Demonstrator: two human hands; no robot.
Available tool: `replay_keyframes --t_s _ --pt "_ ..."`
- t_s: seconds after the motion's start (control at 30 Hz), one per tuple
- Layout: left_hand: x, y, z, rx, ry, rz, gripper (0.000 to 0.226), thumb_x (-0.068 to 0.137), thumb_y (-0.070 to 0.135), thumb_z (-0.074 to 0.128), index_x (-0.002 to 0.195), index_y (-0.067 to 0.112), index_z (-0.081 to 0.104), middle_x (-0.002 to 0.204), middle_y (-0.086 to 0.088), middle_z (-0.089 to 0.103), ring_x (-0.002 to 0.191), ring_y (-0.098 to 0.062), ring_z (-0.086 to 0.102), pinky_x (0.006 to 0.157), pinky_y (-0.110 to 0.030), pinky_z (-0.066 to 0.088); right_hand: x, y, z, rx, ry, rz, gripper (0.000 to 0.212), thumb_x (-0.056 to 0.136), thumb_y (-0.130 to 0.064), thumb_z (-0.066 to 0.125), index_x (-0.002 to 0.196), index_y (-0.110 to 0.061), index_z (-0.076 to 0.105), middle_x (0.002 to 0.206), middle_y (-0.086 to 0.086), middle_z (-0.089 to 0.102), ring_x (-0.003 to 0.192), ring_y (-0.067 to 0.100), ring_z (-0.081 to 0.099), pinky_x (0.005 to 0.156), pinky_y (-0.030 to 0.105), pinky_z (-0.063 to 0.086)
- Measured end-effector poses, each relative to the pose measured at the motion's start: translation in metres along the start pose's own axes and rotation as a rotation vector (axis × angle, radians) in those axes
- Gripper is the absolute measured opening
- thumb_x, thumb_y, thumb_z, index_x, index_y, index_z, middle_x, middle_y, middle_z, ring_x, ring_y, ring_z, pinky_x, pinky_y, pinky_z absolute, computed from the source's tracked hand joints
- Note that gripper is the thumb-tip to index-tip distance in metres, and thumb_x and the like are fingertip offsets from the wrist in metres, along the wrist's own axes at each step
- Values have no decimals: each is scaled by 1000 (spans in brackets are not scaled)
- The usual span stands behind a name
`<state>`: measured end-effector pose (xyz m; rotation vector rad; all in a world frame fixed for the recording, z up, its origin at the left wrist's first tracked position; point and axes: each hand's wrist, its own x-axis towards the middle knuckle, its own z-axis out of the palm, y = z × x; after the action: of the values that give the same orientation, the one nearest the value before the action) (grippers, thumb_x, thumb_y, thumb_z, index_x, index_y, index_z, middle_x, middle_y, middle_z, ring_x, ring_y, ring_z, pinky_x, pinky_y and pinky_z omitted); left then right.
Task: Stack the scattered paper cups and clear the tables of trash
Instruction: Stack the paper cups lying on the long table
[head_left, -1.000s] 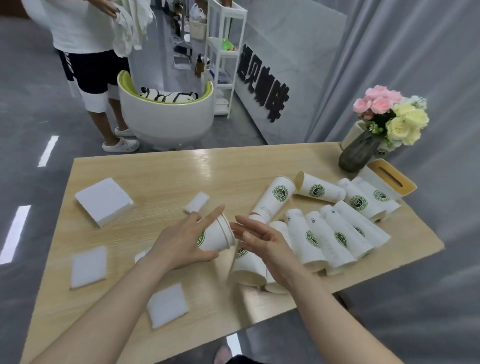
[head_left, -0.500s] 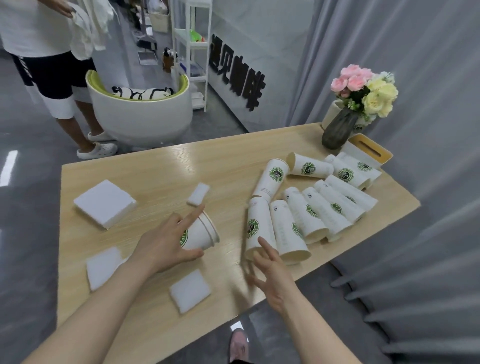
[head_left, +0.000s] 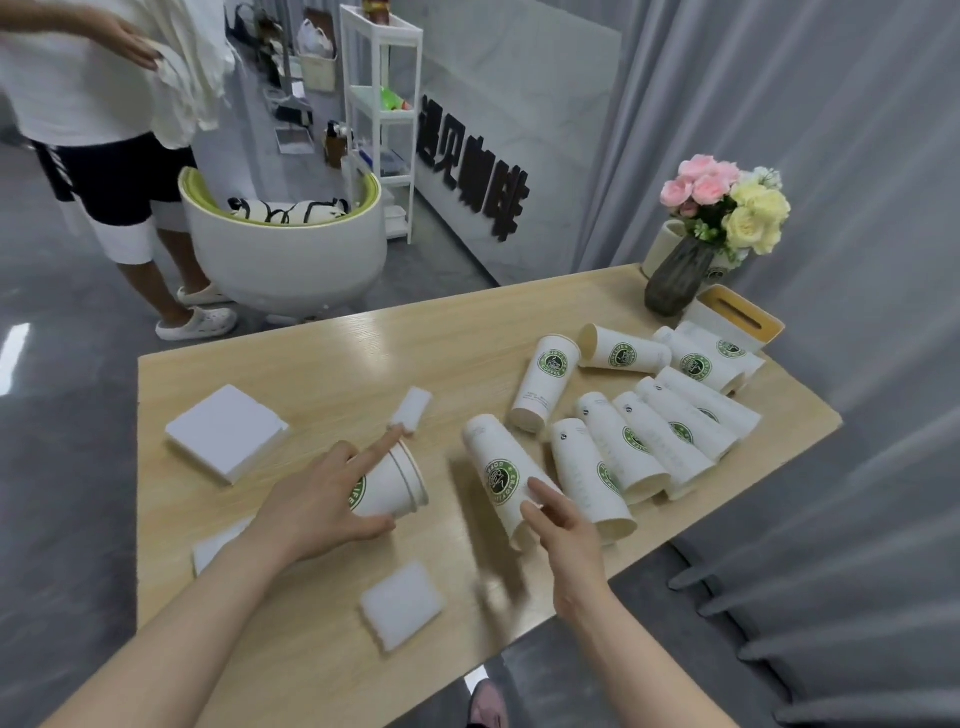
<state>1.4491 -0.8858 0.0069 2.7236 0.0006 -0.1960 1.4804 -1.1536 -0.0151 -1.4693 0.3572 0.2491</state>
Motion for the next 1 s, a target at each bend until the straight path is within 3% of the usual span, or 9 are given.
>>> replay_keyframes --t_s 0.07,0.1,0.2,0.27,0.43,0.67,0.77,0.9,1.0 --pt "4 -2 -3 -2 9 9 100 79 60 62 134 57 -22 108 10 38 90 -9 45 70 -27 47 3 -8 -3 -39 20 -82 36 84 2 66 116 -14 67 74 -7 55 65 4 50 58 8 43" --pt "6 -2 -4 2 17 18 101 79 59 62 134 57 -22 108 9 38 91 -10 44 70 -27 47 5 -14 -4 -57 26 -120 38 83 5 65 117 -13 66 74 -7 55 66 7 47 61 10 42" --pt "12 -3 -4 24 27 54 102 78 58 63 133 59 -23 108 10 38 92 -10 44 68 -27 46 11 -29 -11 -71 -17 -205 42 85 9 59 114 -20 66 102 -5 65 84 14 49 74 25 44" --pt "15 -4 -2 60 32 67 102 78 58 63 133 58 -23 111 9 38 96 -11 44 71 -27 45 12 -39 -16 -82 -67 -224 43 86 12 55 112 -21 65 110 -2 66 91 14 54 79 34 45" --pt "23 -3 3 96 38 135 103 79 54 63 135 54 -23 126 8 38 106 -13 43 79 -29 41 13 -58 -27 -109 -220 -233 41 87 13 52 115 -15 64 101 -7 71 86 2 65 69 17 51" --pt "34 12 11 22 -2 273 107 75 61 64 136 54 -24 137 11 37 118 -12 43 86 -34 45 21 -55 -6 -75 -373 -137 38 89 6 53 118 -16 64 107 4 65 94 15 56 81 28 42" --pt "43 12 9 24 -13 247 106 75 64 62 134 55 -26 135 9 38 117 -12 44 85 -32 45 34 -58 9 -73 -403 -114 41 91 5 52 121 -20 62 103 4 67 78 5 61 67 16 45" --pt "61 23 11 41 2 190 109 72 69 60 131 56 -31 127 7 40 116 -14 44 79 -30 43 57 -58 35 -47 -490 -49 49 90 10 48 129 -18 56 94 9 66 85 18 59 79 32 43" --pt "82 27 10 -3 40 119 104 73 67 60 135 58 -23 121 6 40 109 -15 46 76 -30 42 81 -62 57 -88 -569 8 48 89 4 55 131 -18 55 93 4 68 85 15 61 80 31 44"
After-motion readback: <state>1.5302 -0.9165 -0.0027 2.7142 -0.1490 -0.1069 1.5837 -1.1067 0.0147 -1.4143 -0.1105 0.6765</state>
